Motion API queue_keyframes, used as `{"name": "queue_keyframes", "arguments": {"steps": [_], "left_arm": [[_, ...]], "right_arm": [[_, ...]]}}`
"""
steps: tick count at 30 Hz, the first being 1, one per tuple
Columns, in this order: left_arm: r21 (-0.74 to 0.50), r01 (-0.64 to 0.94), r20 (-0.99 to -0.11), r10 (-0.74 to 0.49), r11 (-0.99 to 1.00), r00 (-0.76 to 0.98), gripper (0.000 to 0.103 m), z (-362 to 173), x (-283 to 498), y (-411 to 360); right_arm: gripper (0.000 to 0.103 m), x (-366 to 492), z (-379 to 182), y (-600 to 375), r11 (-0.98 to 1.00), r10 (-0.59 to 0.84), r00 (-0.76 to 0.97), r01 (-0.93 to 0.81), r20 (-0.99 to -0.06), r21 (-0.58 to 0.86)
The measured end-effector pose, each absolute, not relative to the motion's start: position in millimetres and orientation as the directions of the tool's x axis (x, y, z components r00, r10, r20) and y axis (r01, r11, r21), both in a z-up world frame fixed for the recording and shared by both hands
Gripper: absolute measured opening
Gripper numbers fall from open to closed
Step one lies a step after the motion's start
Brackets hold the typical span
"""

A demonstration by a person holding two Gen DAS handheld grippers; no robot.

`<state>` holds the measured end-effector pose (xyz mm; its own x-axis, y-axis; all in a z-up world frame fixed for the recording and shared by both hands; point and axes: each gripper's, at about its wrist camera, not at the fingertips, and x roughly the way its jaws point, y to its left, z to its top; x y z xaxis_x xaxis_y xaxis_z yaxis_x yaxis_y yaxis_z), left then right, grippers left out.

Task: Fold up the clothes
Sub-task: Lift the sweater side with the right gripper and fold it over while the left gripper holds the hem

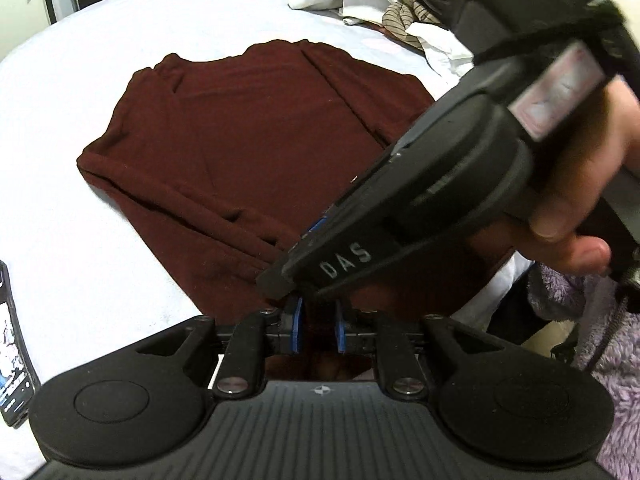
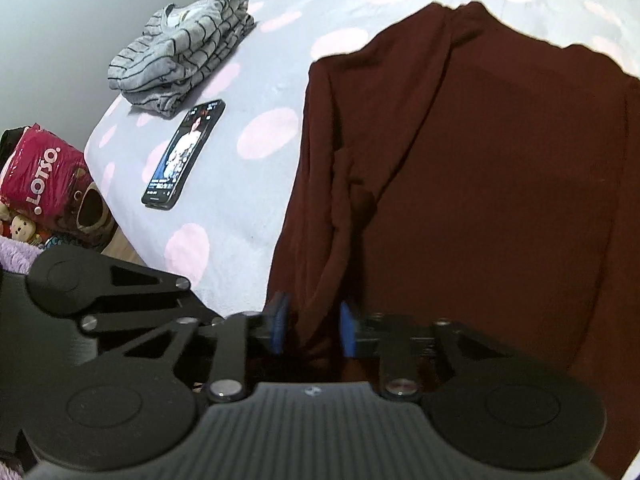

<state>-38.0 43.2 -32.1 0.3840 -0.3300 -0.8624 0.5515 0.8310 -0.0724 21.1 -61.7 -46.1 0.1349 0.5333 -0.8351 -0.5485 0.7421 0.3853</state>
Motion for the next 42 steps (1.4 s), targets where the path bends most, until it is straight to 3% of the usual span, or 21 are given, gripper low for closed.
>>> {"name": "queue_keyframes", "arguments": {"steps": [3,7,16,31,36,42], "left_arm": [[-0.112,0.568,-0.874,-0.353,0.815,0.335,0.022,-25.7,-40.5,51.4],[-0.202,0.543,-0.886,-0.388,0.815,0.254,0.043,-12.0,-32.2,76.9],[-0.211,0.43,-0.91,-0.338,0.878,0.242,0.045,16.0,28.2,117.5],[-0.294,0.138,-0.896,-0.323,0.946,0.306,0.045,-15.5,139.4,142.6],[-0.251,0.016,-0.916,-0.243,0.968,0.318,0.045,-35.9,160.4,145.1],[-0.247,-0.064,-0.927,-0.217,0.967,0.305,0.028,-49.2,166.5,151.6]], "right_arm": [[0.014,22.6,-48.8,-61.3,0.744,0.535,0.124,-0.538,-0.836,0.396],[0.013,22.7,-48.0,-62.9,0.747,0.535,0.128,-0.535,-0.835,0.396],[0.013,23.3,-48.0,-63.8,0.747,0.537,0.127,-0.531,-0.834,0.4],[0.013,21.1,-48.5,-60.2,0.734,0.521,0.133,-0.574,-0.843,0.363],[0.013,22.6,-50.3,-60.2,0.73,0.52,0.125,-0.578,-0.845,0.364],[0.014,19.1,-48.1,-58.5,0.757,0.472,0.144,-0.572,-0.87,0.317]]}}
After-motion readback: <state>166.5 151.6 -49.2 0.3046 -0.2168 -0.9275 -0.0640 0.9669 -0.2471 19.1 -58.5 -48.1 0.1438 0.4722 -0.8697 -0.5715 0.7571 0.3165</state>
